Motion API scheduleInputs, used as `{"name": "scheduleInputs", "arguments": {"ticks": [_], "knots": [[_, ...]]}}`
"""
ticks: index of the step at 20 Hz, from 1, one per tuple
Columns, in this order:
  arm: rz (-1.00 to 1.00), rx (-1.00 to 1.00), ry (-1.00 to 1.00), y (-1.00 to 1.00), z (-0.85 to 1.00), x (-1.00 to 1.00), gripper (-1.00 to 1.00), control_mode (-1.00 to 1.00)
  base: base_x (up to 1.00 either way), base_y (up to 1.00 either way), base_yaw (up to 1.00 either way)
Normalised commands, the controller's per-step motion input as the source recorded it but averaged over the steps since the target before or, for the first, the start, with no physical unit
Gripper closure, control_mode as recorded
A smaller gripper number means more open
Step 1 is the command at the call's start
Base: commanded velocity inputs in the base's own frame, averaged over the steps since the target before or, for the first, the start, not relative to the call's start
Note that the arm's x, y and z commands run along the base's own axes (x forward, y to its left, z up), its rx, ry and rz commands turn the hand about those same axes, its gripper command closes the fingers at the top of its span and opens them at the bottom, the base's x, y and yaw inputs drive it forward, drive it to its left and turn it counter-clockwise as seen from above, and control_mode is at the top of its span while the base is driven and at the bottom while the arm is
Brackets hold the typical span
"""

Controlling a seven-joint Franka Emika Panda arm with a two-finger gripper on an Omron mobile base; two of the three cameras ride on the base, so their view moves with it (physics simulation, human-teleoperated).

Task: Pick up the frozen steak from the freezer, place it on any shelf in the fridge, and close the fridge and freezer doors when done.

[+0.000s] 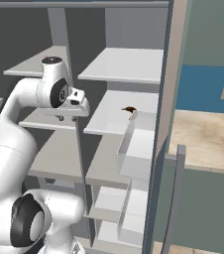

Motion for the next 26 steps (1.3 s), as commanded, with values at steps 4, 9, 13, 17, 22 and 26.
{"name": "scheduleInputs", "arguments": {"ticks": [4,9,13,17,22,26], "knots": [[0.02,0.00,-0.05,0.09,0.00,-0.28,-1.00,-1.00,0.00,0.00,0.00],[0.00,0.00,-0.26,0.62,0.43,-0.26,-1.00,-1.00,0.00,0.00,0.00],[0.01,-0.16,-0.14,0.89,0.87,-0.09,-1.00,-1.00,0.00,0.00,0.00],[0.11,-0.19,-0.05,0.75,1.00,0.07,-1.00,-1.00,0.00,0.00,0.00],[0.16,-0.24,-0.01,0.34,0.93,0.28,-1.00,-1.00,0.00,0.00,0.00],[0.09,-0.21,-0.03,0.11,0.46,0.17,-1.00,-1.00,0.00,0.00,0.00]]}}
